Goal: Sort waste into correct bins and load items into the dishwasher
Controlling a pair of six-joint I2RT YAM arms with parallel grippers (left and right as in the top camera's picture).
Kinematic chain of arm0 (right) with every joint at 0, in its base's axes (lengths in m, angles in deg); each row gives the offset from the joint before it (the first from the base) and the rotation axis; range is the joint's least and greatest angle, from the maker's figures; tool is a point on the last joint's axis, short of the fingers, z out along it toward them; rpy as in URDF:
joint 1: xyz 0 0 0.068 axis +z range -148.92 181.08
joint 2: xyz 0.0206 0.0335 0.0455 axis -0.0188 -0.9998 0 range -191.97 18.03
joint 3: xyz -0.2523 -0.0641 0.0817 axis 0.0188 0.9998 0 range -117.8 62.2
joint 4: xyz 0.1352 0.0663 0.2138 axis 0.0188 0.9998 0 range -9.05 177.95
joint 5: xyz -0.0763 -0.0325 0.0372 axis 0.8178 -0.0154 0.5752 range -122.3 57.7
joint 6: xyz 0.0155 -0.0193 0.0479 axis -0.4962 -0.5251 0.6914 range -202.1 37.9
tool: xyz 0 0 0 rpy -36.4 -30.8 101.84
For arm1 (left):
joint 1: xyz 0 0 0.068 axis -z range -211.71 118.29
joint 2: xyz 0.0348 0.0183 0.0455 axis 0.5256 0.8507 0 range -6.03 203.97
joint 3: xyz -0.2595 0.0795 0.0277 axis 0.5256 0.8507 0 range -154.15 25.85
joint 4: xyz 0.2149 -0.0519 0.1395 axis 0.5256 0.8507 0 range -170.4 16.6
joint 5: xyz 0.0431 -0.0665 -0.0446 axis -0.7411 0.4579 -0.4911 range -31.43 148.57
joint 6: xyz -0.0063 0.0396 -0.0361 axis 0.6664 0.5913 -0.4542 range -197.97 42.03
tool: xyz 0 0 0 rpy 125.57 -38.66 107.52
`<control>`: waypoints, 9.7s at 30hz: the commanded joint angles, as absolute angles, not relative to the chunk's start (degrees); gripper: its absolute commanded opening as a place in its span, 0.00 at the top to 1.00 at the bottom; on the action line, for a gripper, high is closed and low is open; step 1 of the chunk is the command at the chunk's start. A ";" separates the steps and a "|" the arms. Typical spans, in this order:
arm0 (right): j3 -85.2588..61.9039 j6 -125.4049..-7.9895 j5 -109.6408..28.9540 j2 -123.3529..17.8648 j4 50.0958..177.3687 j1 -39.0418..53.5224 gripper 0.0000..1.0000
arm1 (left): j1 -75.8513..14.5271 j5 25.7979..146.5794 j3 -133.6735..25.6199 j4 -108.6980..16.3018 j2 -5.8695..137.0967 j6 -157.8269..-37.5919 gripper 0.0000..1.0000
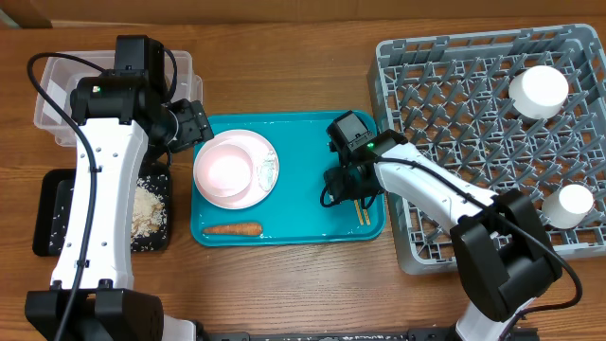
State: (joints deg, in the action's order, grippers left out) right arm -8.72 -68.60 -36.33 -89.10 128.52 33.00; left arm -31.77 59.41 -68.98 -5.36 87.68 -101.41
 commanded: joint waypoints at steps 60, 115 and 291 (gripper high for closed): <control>-23.97 -75.13 -25.93 -82.39 153.54 19.05 0.96 | -31.92 59.65 -69.15 -5.69 86.69 -100.23 0.15; -23.19 -74.61 -34.98 -102.55 141.17 29.15 0.51 | -31.92 59.63 -69.15 -5.84 86.69 -100.23 0.15; -48.74 -58.00 9.20 -109.63 160.21 16.50 0.88 | -44.81 60.09 -69.15 -5.62 86.69 -103.23 0.11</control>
State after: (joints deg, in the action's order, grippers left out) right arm -48.78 -58.19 22.24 -108.07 158.88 14.86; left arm -44.84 59.87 -68.98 -5.77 87.68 -102.09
